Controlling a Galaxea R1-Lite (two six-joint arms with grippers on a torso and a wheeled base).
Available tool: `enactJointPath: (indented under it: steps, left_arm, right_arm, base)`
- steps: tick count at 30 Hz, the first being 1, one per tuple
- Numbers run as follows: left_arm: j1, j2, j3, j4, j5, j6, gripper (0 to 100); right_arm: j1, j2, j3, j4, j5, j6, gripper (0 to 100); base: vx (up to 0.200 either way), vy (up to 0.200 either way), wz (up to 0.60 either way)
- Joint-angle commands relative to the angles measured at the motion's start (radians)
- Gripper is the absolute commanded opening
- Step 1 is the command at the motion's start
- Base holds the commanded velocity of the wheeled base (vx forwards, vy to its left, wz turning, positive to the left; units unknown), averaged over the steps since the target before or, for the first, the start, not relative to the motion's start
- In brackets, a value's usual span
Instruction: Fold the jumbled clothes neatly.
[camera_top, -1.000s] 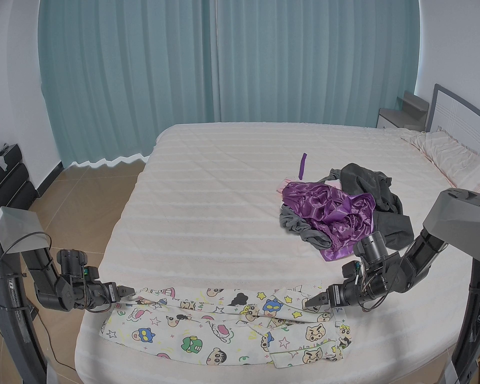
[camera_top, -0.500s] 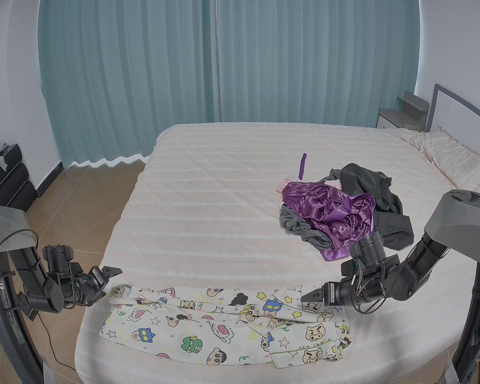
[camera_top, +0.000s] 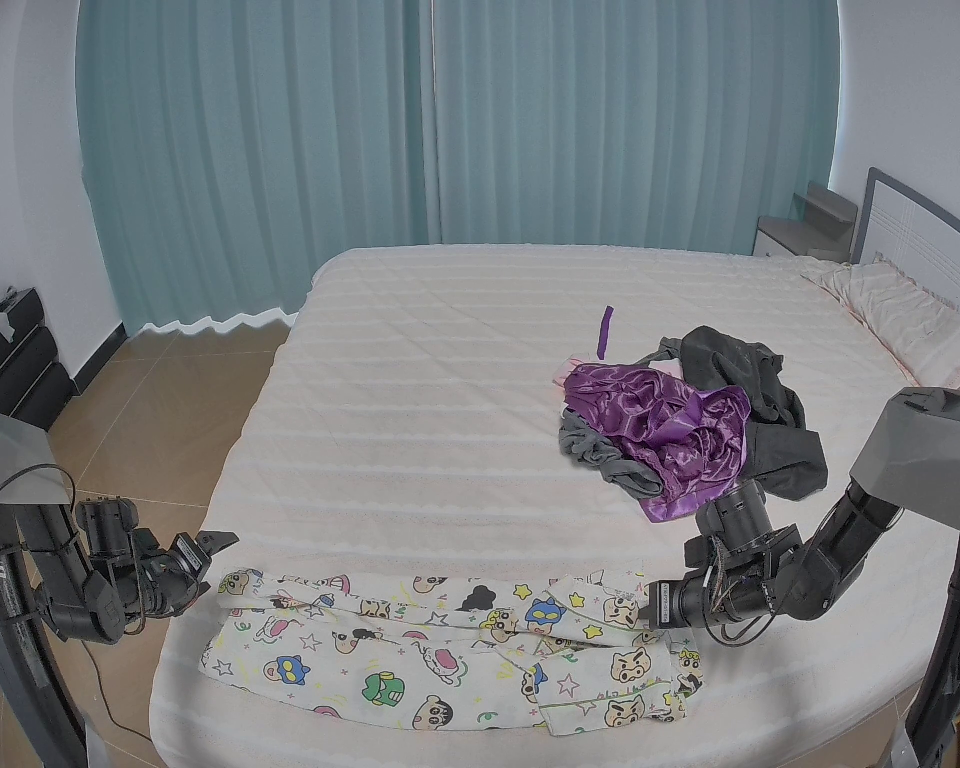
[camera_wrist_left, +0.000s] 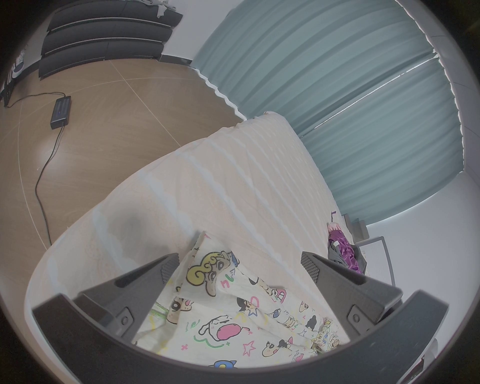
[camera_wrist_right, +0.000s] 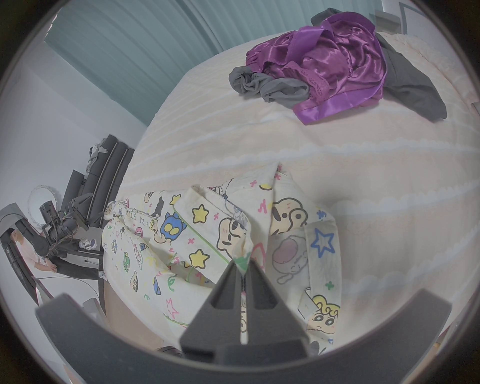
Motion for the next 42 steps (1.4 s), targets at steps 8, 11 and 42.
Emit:
enactJointPath:
  steps: [8,11,42]
  left_arm:
    - [0.000,0.010,0.004,0.000,0.001,0.000,100]
    - [0.000,0.010,0.004,0.000,0.001,0.000,100]
    - [-0.001,0.010,0.004,0.000,0.001,0.001,100]
  right_arm:
    - [0.052,-0.105,0.034,-0.080,-0.013,-0.006,0]
    - [0.055,-0.093,0.032,-0.165,-0.013,-0.016,0]
    - [-0.029,0.138,-0.195,-0.153,-0.099,-0.018,100]
  base:
    - [0.000,0.000,0.00]
    - [0.000,0.000,0.00]
    - [0.000,0.000,0.00]
